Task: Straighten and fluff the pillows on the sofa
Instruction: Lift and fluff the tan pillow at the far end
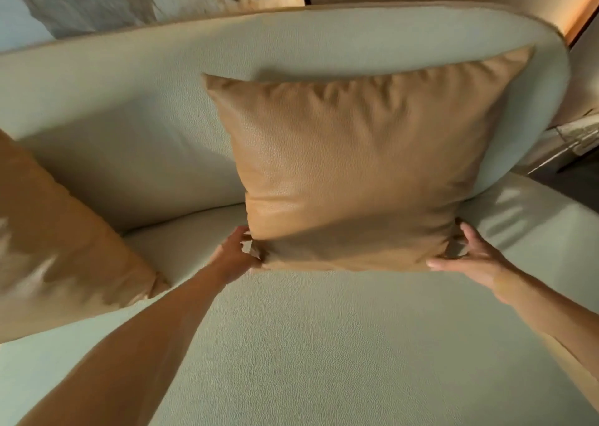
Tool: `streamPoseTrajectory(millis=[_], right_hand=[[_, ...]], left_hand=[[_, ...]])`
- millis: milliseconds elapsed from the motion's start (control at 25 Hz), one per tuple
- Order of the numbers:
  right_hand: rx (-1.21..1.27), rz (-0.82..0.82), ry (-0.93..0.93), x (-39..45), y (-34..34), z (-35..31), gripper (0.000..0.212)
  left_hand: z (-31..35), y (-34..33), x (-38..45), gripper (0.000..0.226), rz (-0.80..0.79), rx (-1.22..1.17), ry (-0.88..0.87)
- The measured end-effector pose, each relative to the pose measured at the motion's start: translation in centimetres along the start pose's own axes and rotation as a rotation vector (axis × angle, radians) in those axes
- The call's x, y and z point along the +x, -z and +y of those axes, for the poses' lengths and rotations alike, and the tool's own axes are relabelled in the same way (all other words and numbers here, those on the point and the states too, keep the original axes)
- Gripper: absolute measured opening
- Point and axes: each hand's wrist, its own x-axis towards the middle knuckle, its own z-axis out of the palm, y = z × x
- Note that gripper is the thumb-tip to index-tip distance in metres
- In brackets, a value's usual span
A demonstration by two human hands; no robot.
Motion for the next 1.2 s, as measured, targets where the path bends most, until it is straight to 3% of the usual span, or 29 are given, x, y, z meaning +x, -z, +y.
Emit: streamPoseTrajectory(millis=[40,120,280,360,520,920,1200], right_hand=[[0.161,-0.03,0.013,-0.8,1.4,-1.4,0.124],[0.438,-0.1,0.091,-2.2,3.8,-4.9,0.117],[0.614,-0.17,0.169,-5.0,5.7,-10.3,0.077],[0.632,-0.137,0.158,-6.1,5.5,-11.4,0.071],[0.628,-0.108,0.139,-6.5,5.0,-12.9,0.076],[0.524,-0.072,0.095,-6.9,4.7,-12.6,0.071],[0.442,-0.084,0.032,-6.3,4.8,-12.4,0.086]], left_hand=[[1.4,1.0,-1.0,0.085,-0.102,-0.13,-0.016],[4.9,3.0,-2.0,0.101,-0.222,-0.32,-0.056],[11.4,5.7,-2.8,0.104,-0.161,-0.53,-0.07],[12.4,6.4,-3.4,0.117,-0.104,-0.504,-0.081],[12.4,7.5,-4.1,0.114,-0.006,-0.464,-0.108],[12.5,7.3,-4.6,0.104,0.01,-0.402,-0.121],[12.5,6.6,-4.4,0.11,-0.008,-0.371,-0.102]])
